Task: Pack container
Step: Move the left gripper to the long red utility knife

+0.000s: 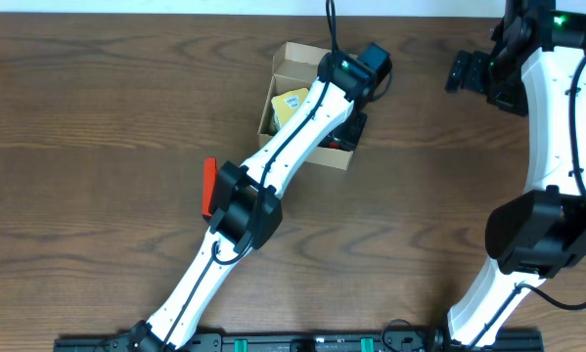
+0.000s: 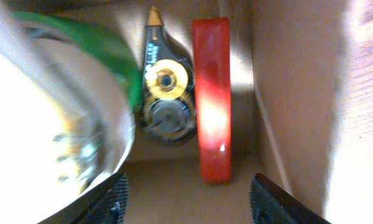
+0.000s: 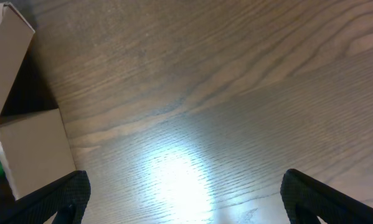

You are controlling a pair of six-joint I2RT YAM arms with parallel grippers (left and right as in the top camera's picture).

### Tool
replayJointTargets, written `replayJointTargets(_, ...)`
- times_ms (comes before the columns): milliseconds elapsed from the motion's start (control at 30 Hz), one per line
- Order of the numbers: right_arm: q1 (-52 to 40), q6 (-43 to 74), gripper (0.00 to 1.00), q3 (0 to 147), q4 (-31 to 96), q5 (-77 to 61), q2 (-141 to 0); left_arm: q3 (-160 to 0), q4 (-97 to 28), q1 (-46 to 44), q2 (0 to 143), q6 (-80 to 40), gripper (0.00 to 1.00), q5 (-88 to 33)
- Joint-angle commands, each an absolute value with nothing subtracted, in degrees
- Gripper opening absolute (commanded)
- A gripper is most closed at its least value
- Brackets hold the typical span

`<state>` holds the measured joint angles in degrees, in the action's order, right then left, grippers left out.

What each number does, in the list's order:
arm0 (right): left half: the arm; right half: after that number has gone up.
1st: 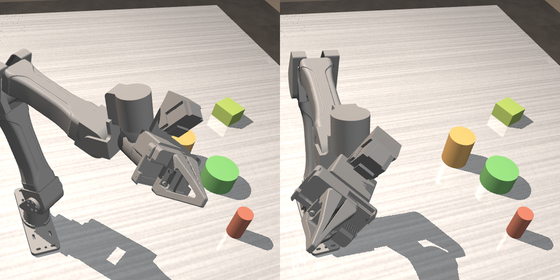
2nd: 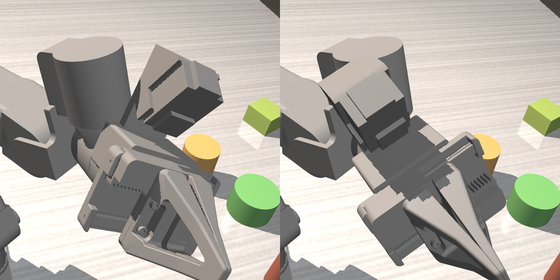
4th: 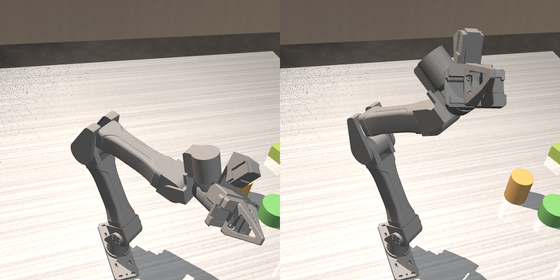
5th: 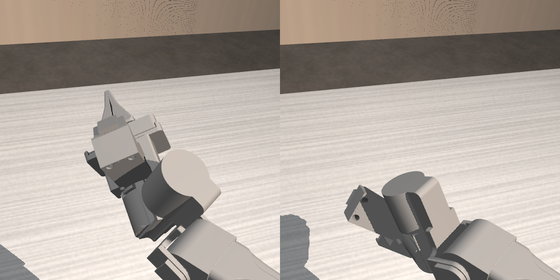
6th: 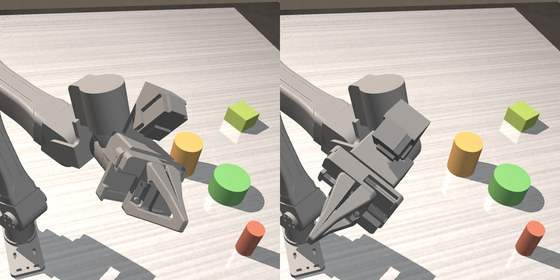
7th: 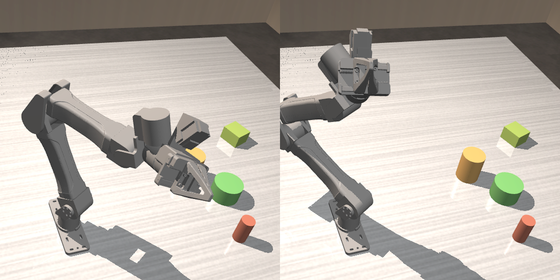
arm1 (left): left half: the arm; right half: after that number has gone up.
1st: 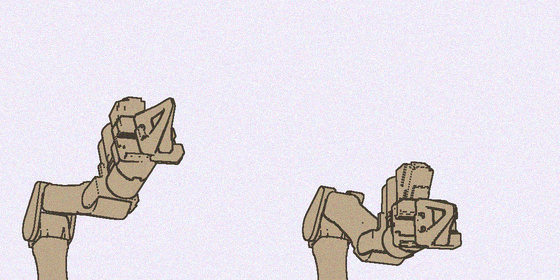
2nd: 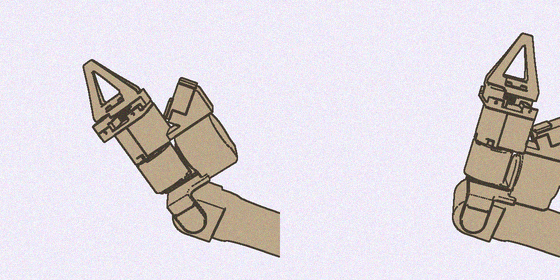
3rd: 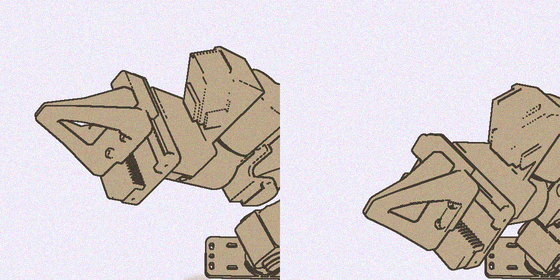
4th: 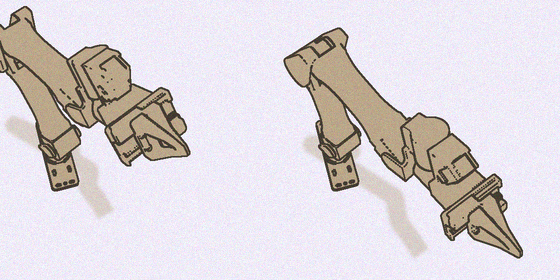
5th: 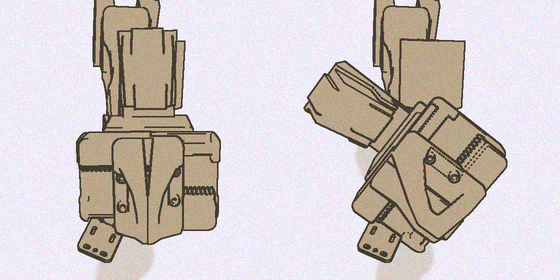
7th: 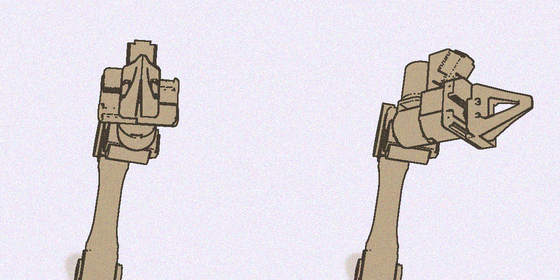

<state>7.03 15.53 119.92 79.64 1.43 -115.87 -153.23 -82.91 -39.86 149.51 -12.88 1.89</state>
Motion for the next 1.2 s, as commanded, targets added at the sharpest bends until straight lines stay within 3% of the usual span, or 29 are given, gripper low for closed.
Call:
replayJointTargets(0, 7.09, 16.29, 0.99, 119.77, 79.7, 1.39, -116.2, -153.95, -84.25, -39.72, 141.38, -11.77, 0.63, 5.85)
replayJointTargets(400, 7.07, 16.29, 0.99, 119.77, 80.12, 0.84, -116.2, -153.91, -96.84, -38.94, 125.03, -14.2, 0.64, 23.31)
replayJointTargets(667, 7.05, 16.29, 0.99, 119.77, 80.84, 0.54, -116.2, -151.44, -96.82, -35.57, 117.47, -14.35, 0.63, 20.97)
replayJointTargets(1000, 7.05, 16.32, 0.99, 119.77, 80.77, 0.51, -116.2, -114.45, -96.38, -27.31, 98.7, -21.02, 0.63, 20.23)
replayJointTargets(1167, 7.05, 16.32, 0.99, 119.77, 80.47, -0.32, -116.2, -94.0, -81.78, -23.97, 93.43, -17.98, 0.68, 8.38)
